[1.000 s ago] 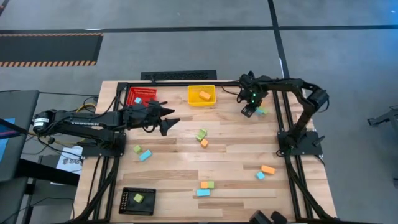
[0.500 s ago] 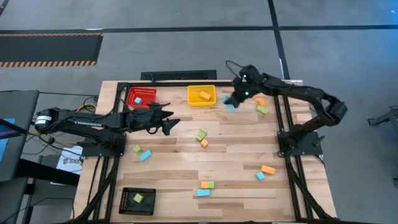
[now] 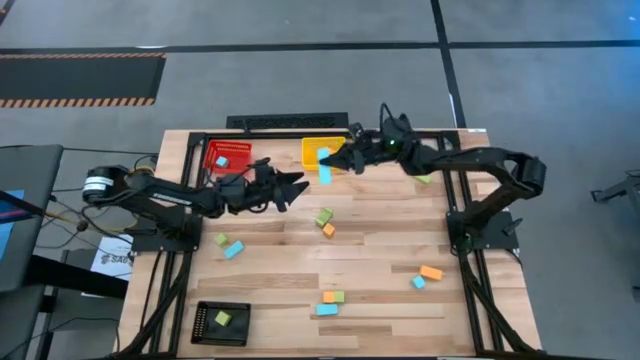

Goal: Sort & place blocks by color
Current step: Put the wooden blue block into the red bin

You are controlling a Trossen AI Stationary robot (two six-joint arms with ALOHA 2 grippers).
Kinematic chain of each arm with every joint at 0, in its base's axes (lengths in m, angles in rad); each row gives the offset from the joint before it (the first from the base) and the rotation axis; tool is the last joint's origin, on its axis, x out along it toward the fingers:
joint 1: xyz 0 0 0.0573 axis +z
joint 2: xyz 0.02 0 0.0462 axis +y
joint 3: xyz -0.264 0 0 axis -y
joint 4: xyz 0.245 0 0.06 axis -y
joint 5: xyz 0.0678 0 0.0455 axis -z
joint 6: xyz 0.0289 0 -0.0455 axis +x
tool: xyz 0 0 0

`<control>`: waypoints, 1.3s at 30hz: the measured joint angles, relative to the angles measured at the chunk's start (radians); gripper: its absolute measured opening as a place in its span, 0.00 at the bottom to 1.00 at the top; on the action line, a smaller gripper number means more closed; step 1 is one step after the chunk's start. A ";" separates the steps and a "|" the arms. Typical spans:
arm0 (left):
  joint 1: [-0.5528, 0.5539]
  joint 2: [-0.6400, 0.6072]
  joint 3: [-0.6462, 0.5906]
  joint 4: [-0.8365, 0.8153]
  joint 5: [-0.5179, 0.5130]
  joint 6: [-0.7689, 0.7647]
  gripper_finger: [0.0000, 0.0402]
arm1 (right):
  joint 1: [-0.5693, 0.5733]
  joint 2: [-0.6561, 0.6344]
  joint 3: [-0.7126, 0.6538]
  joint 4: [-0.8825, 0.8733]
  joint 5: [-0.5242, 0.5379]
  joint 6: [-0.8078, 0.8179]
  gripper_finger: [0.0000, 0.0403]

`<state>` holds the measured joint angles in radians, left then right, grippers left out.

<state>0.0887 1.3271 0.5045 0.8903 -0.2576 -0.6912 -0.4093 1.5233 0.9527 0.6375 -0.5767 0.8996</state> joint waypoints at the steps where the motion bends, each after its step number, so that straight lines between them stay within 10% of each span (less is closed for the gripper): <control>1: 0.000 0.015 0.000 0.012 0.010 -0.011 0.76 | 0.014 0.009 0.000 0.003 0.003 0.004 0.11; 19: -0.023 0.115 0.000 0.184 0.145 -0.078 0.73 | 0.120 0.070 0.002 0.010 0.164 -0.014 0.11; 39: -0.031 0.115 0.013 0.167 0.212 -0.053 0.06 | 0.174 0.066 0.002 -0.001 0.178 -0.155 0.11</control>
<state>0.0582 1.4422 0.5171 1.0569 -0.0461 -0.7442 -0.2353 1.5897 0.9546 0.6369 -0.3991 0.7444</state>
